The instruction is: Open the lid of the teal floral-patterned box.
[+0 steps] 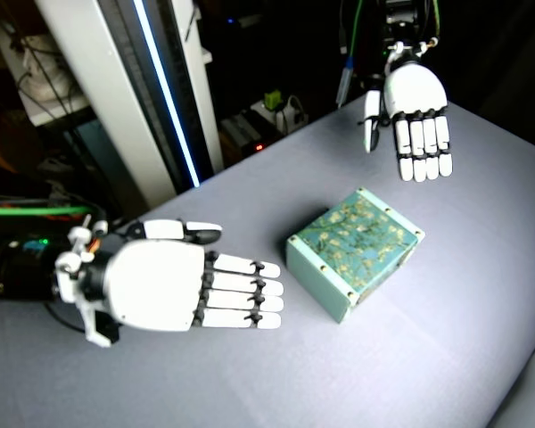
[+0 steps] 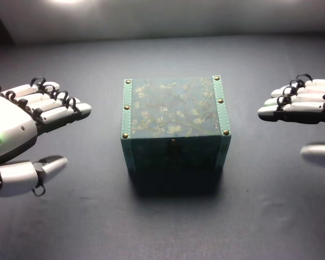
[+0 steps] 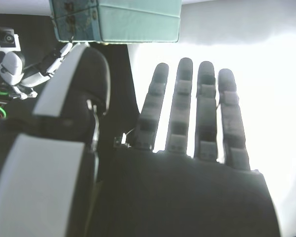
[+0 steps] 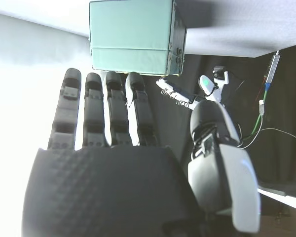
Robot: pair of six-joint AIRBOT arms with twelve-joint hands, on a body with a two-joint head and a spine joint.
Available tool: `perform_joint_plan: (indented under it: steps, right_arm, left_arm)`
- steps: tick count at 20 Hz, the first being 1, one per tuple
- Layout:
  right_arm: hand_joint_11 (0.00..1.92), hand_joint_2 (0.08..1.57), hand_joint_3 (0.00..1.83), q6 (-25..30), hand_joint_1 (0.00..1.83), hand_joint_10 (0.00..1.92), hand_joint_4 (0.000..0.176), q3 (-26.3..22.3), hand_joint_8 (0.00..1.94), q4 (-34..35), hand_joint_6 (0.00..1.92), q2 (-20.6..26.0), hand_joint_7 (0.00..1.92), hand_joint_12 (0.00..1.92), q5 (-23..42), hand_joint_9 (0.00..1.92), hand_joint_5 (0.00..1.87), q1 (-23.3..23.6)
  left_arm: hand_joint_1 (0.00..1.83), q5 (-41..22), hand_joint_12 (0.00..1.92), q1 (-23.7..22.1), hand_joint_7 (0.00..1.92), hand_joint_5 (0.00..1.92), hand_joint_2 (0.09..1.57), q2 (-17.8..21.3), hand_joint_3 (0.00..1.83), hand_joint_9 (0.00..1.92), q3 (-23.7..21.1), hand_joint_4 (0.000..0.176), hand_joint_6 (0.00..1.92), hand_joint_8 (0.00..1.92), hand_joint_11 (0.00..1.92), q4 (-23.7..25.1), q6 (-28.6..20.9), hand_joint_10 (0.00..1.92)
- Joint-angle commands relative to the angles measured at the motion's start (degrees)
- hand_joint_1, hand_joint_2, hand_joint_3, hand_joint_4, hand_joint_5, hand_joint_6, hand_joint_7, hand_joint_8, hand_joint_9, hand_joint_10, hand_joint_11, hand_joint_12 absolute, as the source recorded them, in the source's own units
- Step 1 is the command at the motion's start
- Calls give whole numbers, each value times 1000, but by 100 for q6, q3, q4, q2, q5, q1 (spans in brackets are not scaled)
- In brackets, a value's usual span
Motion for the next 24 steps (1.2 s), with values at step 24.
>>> perform_joint_plan:
  steps: [24]
  right_arm:
    - [138,1456,1,437,0,3,0,286,0,-760,0,-508,189,600,66,297,109,509]
  left_arm:
    - [0,726,83,-753,110,102,1451,-596,0,99,307,0,8,11,66,925,-42,11]
